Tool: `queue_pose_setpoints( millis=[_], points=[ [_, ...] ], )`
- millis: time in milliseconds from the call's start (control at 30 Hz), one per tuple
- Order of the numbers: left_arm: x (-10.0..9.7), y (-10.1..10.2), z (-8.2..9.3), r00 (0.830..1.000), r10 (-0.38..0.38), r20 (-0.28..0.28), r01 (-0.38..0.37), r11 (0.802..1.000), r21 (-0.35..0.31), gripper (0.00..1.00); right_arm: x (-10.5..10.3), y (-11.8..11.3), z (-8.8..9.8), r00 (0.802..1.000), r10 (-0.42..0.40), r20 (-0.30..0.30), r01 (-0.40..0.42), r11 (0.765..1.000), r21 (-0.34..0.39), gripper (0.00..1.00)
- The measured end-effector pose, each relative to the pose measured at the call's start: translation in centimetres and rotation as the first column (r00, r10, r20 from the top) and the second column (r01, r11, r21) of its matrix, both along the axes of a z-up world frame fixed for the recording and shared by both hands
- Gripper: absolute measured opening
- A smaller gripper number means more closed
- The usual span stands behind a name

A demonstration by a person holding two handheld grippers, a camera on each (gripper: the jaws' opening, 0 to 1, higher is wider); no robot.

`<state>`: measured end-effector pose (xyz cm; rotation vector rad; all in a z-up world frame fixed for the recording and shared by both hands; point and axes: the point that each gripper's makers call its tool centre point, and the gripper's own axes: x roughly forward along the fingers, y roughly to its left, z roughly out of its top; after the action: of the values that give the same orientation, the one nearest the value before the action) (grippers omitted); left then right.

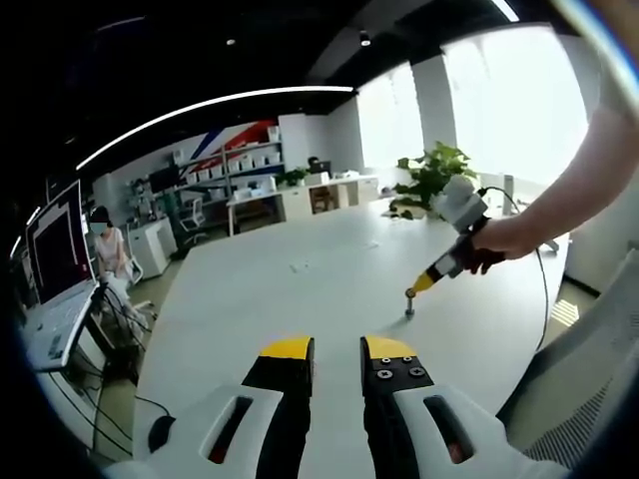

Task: Place the washer onto the threaded stud by aligning its center hole with the stud, sliding it down to the base, and recovering from edge contact or off-axis alignment until the washer reaches the visible bottom stop.

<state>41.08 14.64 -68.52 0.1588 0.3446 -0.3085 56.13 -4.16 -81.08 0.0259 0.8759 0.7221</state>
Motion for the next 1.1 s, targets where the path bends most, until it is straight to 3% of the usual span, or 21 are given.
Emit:
queue_pose_setpoints(
  millis=[467,733,900,1100],
  points=[
    [0.0,0.0,-0.1,1.000,-0.002,-0.001,0.002,1.000,-0.001,0.16,-0.1,-0.3,-0.3,0.995,-0.063,-0.082,0.069,0.994,0.082,0.05],
    [0.0,0.0,-0.1,1.000,-0.004,-0.002,0.004,1.000,0.000,0.16,0.4,-0.2,0.3,0.994,-0.082,-0.076,0.090,0.990,0.111,0.10],
    [0.0,0.0,-0.1,1.000,-0.004,-0.003,0.004,1.000,0.000,0.16,0.1,0.0,-0.6,0.994,-0.074,-0.084,0.082,0.991,0.102,0.11],
    [0.0,-0.1,-0.1,1.000,-0.005,-0.004,0.005,1.000,0.002,0.16,0.4,0.0,-0.3,0.991,-0.105,-0.083,0.116,0.983,0.143,0.09]
  ],
)
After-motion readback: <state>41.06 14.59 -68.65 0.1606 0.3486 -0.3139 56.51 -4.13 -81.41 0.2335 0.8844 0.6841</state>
